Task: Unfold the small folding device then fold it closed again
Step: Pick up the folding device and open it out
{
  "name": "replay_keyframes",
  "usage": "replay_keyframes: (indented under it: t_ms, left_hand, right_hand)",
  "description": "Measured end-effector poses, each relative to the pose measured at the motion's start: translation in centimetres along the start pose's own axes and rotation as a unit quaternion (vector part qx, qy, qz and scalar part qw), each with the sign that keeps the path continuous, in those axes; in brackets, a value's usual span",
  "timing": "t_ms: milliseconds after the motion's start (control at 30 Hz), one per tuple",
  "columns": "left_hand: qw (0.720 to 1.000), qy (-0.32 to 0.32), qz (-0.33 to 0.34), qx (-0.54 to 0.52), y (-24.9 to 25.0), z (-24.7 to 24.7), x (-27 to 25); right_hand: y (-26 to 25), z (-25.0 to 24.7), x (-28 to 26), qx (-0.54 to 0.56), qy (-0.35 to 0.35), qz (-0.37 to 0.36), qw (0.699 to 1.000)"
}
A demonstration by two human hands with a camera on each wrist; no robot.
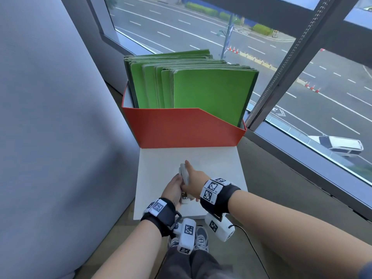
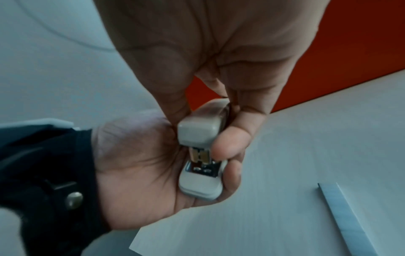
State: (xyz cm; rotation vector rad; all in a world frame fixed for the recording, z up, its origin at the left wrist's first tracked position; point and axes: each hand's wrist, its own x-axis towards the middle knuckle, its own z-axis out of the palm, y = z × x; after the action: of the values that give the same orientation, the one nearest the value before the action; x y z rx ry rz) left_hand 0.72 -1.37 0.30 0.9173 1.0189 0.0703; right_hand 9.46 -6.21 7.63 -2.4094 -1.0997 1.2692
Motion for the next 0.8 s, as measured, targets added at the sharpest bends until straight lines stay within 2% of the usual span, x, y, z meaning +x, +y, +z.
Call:
replay_keyframes:
  t_ms: [100,200,400,600,800]
  left_hand:
    - [1.0,-0.018,0.008,-0.003,-0.2,0.2,0.4]
    - [0.999,-0.012,0.024,0.024,-0.5,0.1,0.3]
    - [0.998,-0.014,0.023,0.049,-0.7,-0.1,-0.5]
    - [0.999,-0.033,0.019,0.037,-1.5,-0.2,-1.4]
    - [0.998,-0.061,0.009,0.0,-1.5,-0.4,-2.2]
  right_hand:
    - [-0.2,-0.4,-0.8,-0.01,-0.02,0.014,1.0]
    - [-0.3,-0.9,-1.5,-0.004,-0.017,0.026,0.999]
    - [-0.1,-3.4,-2.6,0.023,-0.059,0.059,0.996]
    - [0.5,-7.4,-1.7,0.003,-0.018,0.058,0.998]
    - [0.8,-9.9,0.3,0.077,0.082,0.018,0.994]
